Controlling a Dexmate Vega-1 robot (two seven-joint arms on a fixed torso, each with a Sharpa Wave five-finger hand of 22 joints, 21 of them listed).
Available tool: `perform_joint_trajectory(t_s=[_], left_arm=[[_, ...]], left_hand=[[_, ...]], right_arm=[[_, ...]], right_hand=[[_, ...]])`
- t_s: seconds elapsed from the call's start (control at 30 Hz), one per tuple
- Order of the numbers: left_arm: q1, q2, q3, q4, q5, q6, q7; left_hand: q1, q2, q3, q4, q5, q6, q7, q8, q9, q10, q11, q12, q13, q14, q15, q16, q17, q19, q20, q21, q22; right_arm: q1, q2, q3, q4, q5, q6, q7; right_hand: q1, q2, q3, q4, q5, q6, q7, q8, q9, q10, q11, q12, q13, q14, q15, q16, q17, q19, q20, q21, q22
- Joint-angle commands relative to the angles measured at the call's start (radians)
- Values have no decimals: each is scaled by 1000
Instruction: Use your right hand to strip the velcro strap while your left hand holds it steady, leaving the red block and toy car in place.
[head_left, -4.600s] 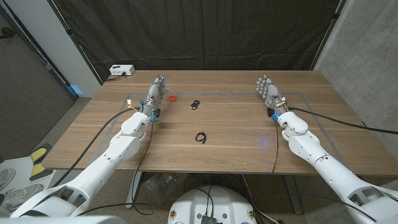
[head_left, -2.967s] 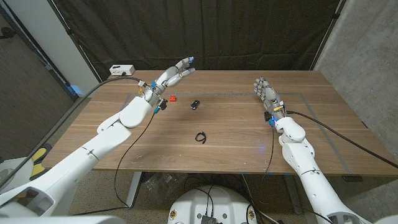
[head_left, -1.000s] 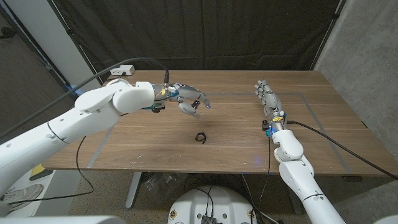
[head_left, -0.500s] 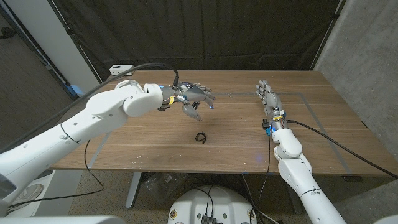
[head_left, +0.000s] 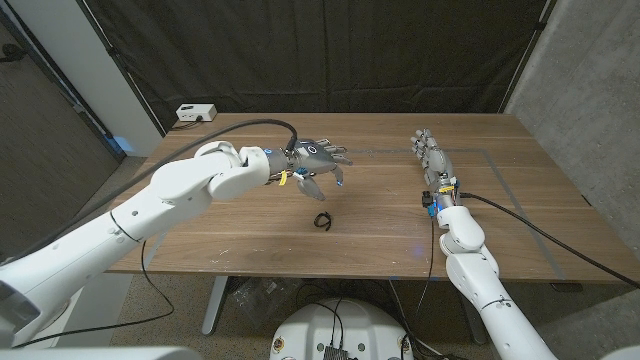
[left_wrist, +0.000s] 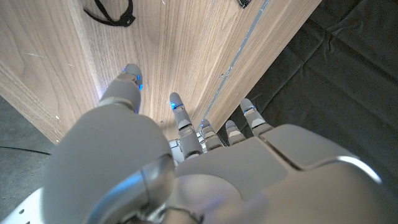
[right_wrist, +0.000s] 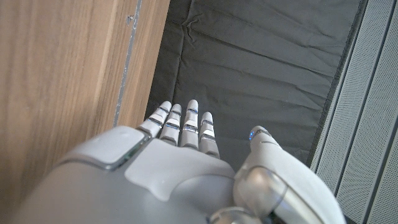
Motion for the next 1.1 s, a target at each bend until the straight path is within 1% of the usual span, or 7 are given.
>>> perform_joint_trajectory(t_s=[0.03, 0.13, 0.23, 0.4, 0.67, 0.9, 1.1], left_arm=[[43, -21, -17, 2, 88, -38, 5], [53, -23, -22, 1, 97, -41, 1], [62, -24, -26, 2, 100, -45, -2], [76, -26, -27, 3, 111, -51, -13], [108, -21, -32, 3, 152, -43, -14], [130, -13, -40, 8, 181, -51, 19], [150, -4, -52, 23, 186, -64, 71]], left_hand=[[34, 5, -3, -2, 6, 31, 1, 30, 17, -29, 9, 0, 5, -27, 1, -4, 1, -8, -9, -4, 3], [45, 8, -9, 2, 4, 62, 23, 62, 36, -44, 25, 4, 6, -40, 7, 0, 4, -13, -12, -7, 3], [47, 5, -17, 5, 1, 92, 40, 90, 52, -43, 30, 9, 7, -45, 10, 3, 6, -17, -10, -10, 4], [46, 1, -24, 8, 0, 81, 45, 96, 62, -49, 31, 10, 7, -50, 13, 3, 7, -20, -8, -12, 4], [50, 9, -35, 16, -2, 38, 40, 105, 88, -73, 46, 9, 8, -74, 20, 2, 11, -32, 1, -18, 5], [54, 10, -39, 16, -2, 38, 39, 116, 98, -78, 49, 10, 8, -81, 19, 3, 12, -33, 1, -19, 5], [58, 10, -46, 17, -2, 69, 53, 146, 113, -77, 47, 15, 8, -76, 13, 9, 13, -32, 0, -20, 5]], right_arm=[[8, 8, 0, 18, -3, 7, 6], [7, 9, -1, 19, -4, 7, 6], [5, 11, -1, 16, -6, 7, 3], [1, 13, -3, 11, -9, 2, -2], [0, 13, -10, 3, -19, -11, -9], [3, 19, -17, 12, -24, -12, -11], [6, 26, -23, 24, -29, -11, -16]], right_hand=[[-12, 2, 3, 6, -1, 11, 1, 7, 1, 13, 1, 9, 3, 10, 0, 4, 4, 5, 8, 0, 5], [-13, 2, 3, 7, -1, 14, -1, 8, 1, 15, 3, 9, 3, 11, 0, 4, 4, 5, 8, 0, 5], [-15, 2, 2, 8, -1, 16, 0, 8, 1, 15, 4, 9, 3, 12, 0, 4, 4, 5, 7, 0, 5], [-18, 1, 2, 10, -2, 20, 1, 9, 1, 18, 3, 9, 3, 14, -1, 4, 4, 5, 6, -1, 5], [-20, 1, 3, 12, -2, 28, 1, 10, 1, 20, 4, 9, 3, 14, 0, 3, 4, 6, 4, -1, 5], [-22, 1, 3, 13, -2, 30, 1, 9, 1, 23, 6, 9, 3, 14, 0, 2, 3, 7, 3, -1, 5], [-23, 1, 4, 14, -2, 31, 0, 8, 1, 24, 8, 8, 3, 14, 1, 1, 3, 7, 2, -1, 5]])
